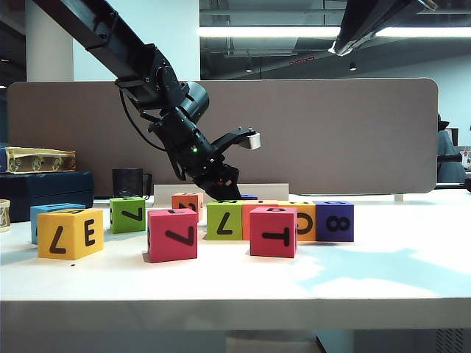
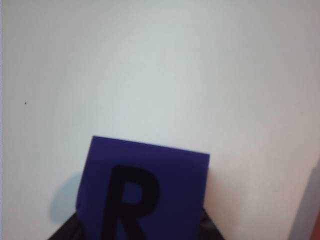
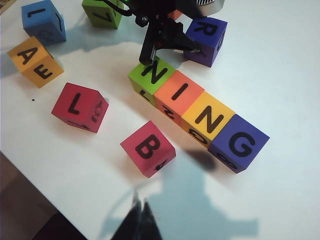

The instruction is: Select the appropriate blocks from the scattered letter blocks on the table and arrange them in a row to spell out "LEARNING".

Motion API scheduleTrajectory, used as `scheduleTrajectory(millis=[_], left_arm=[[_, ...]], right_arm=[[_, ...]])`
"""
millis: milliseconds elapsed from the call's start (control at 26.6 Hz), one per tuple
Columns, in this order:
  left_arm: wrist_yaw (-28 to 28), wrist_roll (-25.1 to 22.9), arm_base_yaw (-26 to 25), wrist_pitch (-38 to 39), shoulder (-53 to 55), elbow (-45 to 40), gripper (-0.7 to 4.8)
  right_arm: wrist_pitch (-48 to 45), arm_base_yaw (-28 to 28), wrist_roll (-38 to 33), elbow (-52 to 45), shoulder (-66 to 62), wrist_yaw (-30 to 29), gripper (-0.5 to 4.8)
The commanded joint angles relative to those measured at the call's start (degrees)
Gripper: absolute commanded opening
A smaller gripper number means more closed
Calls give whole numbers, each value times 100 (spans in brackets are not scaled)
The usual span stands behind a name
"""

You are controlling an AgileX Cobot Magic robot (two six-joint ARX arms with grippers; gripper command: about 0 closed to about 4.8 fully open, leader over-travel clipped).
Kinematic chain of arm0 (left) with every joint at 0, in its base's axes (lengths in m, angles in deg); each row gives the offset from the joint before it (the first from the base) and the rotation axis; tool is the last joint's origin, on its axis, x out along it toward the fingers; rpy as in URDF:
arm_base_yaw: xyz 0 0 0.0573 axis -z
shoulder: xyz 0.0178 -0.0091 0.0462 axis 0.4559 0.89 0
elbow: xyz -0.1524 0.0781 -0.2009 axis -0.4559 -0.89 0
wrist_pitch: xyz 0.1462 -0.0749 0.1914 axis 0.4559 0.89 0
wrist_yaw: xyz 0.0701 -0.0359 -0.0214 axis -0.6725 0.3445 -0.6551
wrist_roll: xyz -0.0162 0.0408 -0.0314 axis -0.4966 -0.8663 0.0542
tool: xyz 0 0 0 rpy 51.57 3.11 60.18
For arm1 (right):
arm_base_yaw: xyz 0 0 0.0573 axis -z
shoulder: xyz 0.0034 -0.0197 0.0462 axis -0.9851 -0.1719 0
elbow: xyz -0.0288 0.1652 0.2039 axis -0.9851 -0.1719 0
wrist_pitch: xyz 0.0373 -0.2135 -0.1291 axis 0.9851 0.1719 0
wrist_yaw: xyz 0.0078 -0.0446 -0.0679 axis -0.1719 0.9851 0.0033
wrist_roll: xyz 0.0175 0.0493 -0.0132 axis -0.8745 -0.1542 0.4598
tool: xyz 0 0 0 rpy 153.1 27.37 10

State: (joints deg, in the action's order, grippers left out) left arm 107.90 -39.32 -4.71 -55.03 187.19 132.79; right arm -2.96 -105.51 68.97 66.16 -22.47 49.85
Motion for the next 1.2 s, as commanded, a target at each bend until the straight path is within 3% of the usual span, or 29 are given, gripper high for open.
scheduleTrajectory(millis=[38,301,565,866,1205], left_arm=[[-131,96,7,63,-55,15,208],[-933,920,4,249,-302,258,210],[-1982,2417,4,811,-713,380,209],[-2181,3591,4,1818,-944,380,209],[-2227,4057,2,3145,-942,378,209]], right_arm=[[-118,-4,15,22,15,4,-1],[-146,-4,15,22,15,0,-1],[-221,-4,13,22,15,0,-1],[-227,-4,13,22,15,-44,-1],[-245,-4,13,22,15,-44,-1]])
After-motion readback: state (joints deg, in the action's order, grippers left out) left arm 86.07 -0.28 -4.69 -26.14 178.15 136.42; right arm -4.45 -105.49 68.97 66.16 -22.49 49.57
